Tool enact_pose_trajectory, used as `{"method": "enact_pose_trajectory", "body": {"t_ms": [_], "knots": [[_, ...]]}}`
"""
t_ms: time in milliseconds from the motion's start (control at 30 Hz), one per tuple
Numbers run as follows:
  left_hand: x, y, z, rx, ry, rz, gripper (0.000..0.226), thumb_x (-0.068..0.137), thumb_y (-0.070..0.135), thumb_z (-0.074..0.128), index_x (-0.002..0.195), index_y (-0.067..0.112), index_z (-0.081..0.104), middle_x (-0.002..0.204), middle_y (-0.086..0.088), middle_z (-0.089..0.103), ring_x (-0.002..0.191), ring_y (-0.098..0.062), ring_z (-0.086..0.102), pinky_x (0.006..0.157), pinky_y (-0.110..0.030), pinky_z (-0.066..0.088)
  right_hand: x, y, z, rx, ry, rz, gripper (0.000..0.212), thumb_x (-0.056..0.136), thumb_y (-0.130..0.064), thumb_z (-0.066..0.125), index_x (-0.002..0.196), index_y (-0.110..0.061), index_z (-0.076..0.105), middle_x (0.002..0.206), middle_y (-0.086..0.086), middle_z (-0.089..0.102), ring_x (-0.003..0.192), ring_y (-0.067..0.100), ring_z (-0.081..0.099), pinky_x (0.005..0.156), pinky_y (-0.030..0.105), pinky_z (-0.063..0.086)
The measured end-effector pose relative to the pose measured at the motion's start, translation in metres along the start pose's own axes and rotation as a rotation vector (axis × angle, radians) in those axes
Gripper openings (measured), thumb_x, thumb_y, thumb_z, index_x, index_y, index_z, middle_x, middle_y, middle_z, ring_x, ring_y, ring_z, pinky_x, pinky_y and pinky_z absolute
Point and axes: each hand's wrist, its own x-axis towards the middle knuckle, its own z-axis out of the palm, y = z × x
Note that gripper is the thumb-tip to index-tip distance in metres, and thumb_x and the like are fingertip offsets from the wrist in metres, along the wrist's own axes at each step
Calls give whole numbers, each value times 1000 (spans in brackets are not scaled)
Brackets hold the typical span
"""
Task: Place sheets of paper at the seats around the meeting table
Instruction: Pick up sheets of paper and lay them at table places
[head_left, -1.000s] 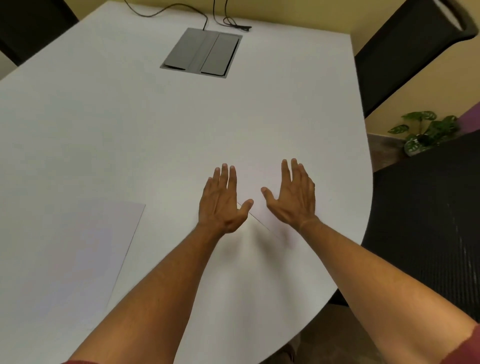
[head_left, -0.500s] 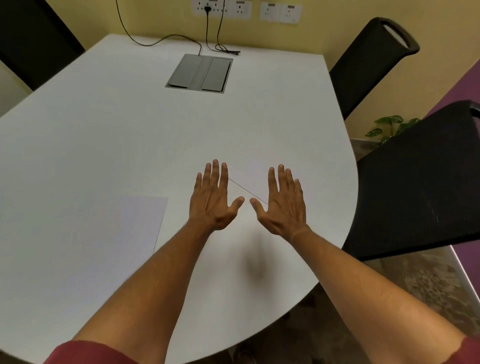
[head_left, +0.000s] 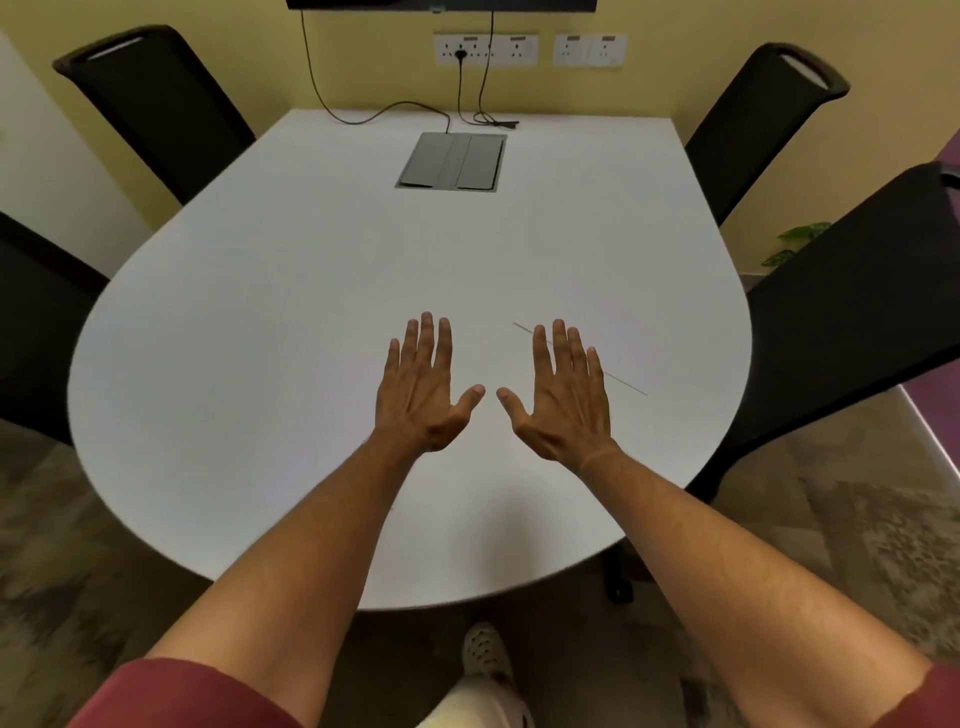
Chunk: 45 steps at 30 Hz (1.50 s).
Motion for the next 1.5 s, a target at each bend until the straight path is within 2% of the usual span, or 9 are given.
{"method": "enact_pose_trajectory", "body": {"t_ms": [367, 633, 767, 1067, 1200, 1300, 1400, 1500], "knots": [[-24, -118, -4, -25, -28, -42, 91, 94, 66, 26, 152, 15, -21, 162, -10, -23, 149, -25, -21, 121, -44, -12, 0, -114, 40, 10, -41, -12, 90, 91, -66, 31, 156, -17, -8, 165, 11, -10, 152, 27, -11, 122, 46, -6], [-17, -216, 9, -77, -125, 4, 92, 93, 65, 29, 153, 15, -21, 162, -12, -21, 150, -26, -19, 122, -44, -9, 18, -192, 85, 5, -85, 122, 91, 91, -64, 36, 157, -16, -5, 165, 12, -7, 152, 27, -9, 123, 46, -4], [-17, -244, 23, -108, -200, 14, 94, 93, 65, 32, 153, 14, -20, 162, -12, -20, 150, -26, -18, 122, -42, -8, 21, -210, 102, 10, -121, 194, 92, 91, -64, 37, 156, -15, -6, 165, 12, -7, 152, 27, -9, 123, 44, -4], [-12, -269, 66, -147, -319, -55, 96, 92, 65, 37, 154, 13, -15, 164, -11, -14, 152, -25, -12, 121, -40, -2, 31, -212, 144, 44, -196, 269, 94, 89, -62, 44, 157, -12, 3, 165, 14, 6, 152, 29, 3, 122, 43, 5], [-2, -272, 80, -206, -365, -202, 99, 90, 66, 43, 156, 15, -10, 165, -12, -5, 152, -30, 0, 120, -45, 11, 45, -208, 163, 42, -228, 293, 92, 88, -61, 46, 156, -10, 11, 162, 14, 19, 149, 31, 18, 118, 45, 19], [4, -277, 88, -265, -355, -360, 100, 86, 65, 52, 156, 11, 5, 160, -19, 15, 146, -36, 18, 115, -48, 25, 52, -208, 173, 39, -254, 329, 90, 86, -59, 50, 153, -8, 20, 152, 14, 34, 135, 32, 36, 106, 45, 34], [5, -283, 95, -360, -348, -540, 94, 83, 63, 57, 151, 6, 25, 145, -20, 31, 136, -36, 30, 107, -47, 35, 55, -206, 185, 114, -314, 473, 88, 85, -57, 56, 151, -8, 25, 143, 15, 39, 128, 32, 38, 101, 44, 37], [8, -289, 103, -456, -321, -621, 79, 84, 59, 60, 137, 4, 41, 135, -17, 36, 130, -36, 37, 101, -45, 40, 62, -207, 193, 197, -356, 643, 86, 81, -56, 63, 145, -8, 31, 136, 16, 41, 125, 34, 39, 98, 45, 39]]}}
